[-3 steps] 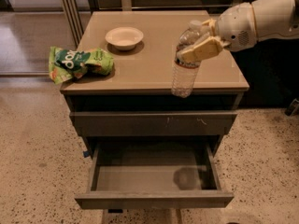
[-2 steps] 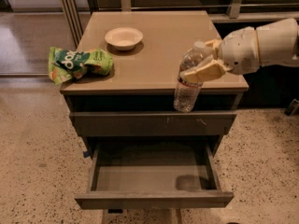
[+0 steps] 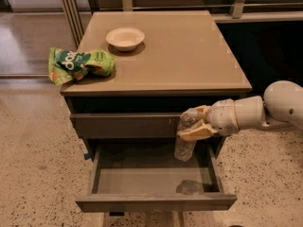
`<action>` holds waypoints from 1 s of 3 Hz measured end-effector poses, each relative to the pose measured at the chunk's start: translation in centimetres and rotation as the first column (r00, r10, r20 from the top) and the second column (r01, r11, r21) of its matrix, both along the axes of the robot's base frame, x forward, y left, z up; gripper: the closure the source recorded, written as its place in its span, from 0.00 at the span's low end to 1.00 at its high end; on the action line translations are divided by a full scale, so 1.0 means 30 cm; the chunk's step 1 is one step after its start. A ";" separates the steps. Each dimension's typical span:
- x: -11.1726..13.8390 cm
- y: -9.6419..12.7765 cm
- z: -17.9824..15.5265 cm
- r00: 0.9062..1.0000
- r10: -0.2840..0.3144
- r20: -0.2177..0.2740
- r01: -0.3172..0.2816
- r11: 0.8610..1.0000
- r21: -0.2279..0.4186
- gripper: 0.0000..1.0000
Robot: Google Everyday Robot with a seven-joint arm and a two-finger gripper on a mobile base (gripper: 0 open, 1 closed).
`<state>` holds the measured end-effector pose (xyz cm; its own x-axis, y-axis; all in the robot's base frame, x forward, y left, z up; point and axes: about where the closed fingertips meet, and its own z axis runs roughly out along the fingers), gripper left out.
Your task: Place water bottle into middle drawer
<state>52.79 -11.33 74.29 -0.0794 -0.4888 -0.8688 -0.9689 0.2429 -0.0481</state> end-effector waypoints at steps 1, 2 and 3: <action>0.000 0.000 0.000 1.000 0.000 0.000 0.000 1.000 0.000 1.00; 0.013 -0.015 -0.091 0.998 0.033 0.055 -0.029 0.997 -0.069 1.00; 0.041 -0.057 -0.256 0.991 0.055 0.125 -0.039 0.990 -0.133 1.00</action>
Offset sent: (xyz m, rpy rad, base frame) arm 0.0137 -0.0196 -0.0792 -0.2064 -0.1721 0.0831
